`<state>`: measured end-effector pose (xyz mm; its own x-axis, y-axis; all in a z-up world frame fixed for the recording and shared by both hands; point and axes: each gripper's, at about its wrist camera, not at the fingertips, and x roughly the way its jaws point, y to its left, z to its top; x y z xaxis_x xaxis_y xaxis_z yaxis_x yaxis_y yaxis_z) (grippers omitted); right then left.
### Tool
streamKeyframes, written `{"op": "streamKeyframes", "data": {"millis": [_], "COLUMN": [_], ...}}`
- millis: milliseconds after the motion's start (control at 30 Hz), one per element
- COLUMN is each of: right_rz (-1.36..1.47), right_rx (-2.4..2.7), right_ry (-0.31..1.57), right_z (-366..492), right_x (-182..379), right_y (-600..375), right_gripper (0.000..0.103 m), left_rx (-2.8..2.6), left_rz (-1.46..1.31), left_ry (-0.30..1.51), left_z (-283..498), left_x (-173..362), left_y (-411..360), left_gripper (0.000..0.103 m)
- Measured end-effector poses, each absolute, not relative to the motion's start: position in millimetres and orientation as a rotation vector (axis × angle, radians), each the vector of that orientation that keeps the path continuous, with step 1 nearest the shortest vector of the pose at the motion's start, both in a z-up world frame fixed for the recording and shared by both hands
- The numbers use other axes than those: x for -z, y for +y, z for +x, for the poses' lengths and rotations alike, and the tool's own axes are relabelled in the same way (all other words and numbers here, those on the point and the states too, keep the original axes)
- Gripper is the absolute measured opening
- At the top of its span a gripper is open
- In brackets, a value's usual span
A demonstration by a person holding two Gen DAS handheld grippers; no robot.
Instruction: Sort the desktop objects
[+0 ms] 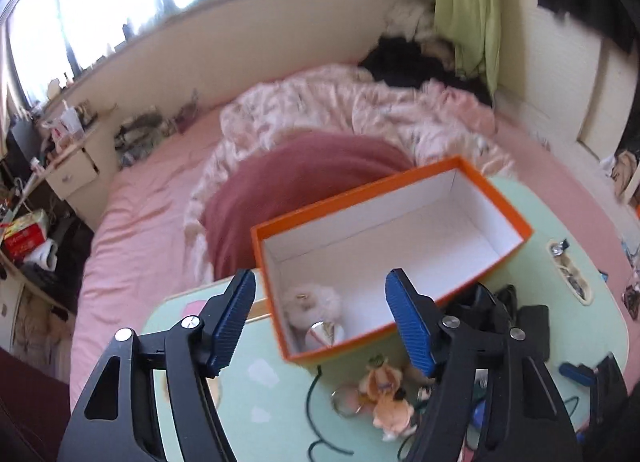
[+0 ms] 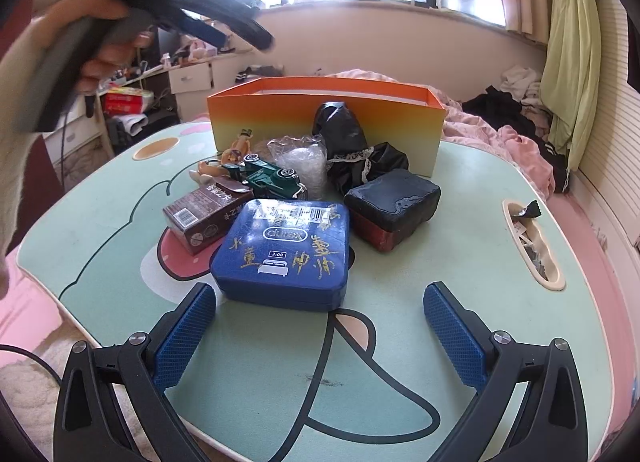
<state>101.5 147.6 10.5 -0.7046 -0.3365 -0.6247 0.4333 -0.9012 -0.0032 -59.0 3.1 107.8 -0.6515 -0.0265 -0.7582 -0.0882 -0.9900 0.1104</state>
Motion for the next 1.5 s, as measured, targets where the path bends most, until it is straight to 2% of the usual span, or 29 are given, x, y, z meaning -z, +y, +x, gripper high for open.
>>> {"op": "streamKeyframes", "data": {"millis": [100,400,567,633,833,1033,1167,1233,1300,1333,1467,1500], "right_rz": [0.897,0.897,0.897,0.896,0.896,0.896,0.894,0.893,0.893,0.892,0.890,0.891], "right_rx": [2.560,2.560,2.560,2.560,2.560,2.560,2.560,2.559,2.559,2.560,2.560,2.560], "right_ry": [0.211,0.211,0.211,0.211,0.210,0.210,0.213,0.213,0.211,0.213,0.219,0.218], "right_z": [102,102,102,102,102,102,102,101,101,101,99,99], "right_x": [-10,-10,-10,-10,-10,-10,-10,-11,-11,-11,-11,-11], "right_y": [147,147,146,146,146,146,145,143,143,142,142,141], "right_gripper": [0.103,0.103,0.103,0.103,0.103,0.103,0.103,0.103,0.103,0.103,0.103,0.103], "left_rx": [-2.726,-2.650,-2.403,-2.371,-2.352,-2.341,-2.419,-2.434,-2.429,-2.454,-2.563,-2.579], "left_rz": [-1.402,-1.524,-1.747,-1.807,-1.997,-2.055,-2.054,-2.036,-2.016,-2.014,-1.994,-1.980], "left_ry": [0.140,0.095,-0.009,0.036,0.315,0.291,0.391,0.387,0.343,0.380,0.468,0.453], "left_z": [-78,-86,-103,-111,-131,-146,-152,-151,-150,-151,-155,-155], "left_x": [-88,-73,-75,-81,-73,-47,-27,-23,-26,-26,-25,-28], "left_y": [5,6,1,3,18,21,21,21,19,18,11,9], "left_gripper": [0.051,0.051,0.051,0.051,0.050,0.050,0.050,0.038,0.030,0.022,0.010,0.004]}}
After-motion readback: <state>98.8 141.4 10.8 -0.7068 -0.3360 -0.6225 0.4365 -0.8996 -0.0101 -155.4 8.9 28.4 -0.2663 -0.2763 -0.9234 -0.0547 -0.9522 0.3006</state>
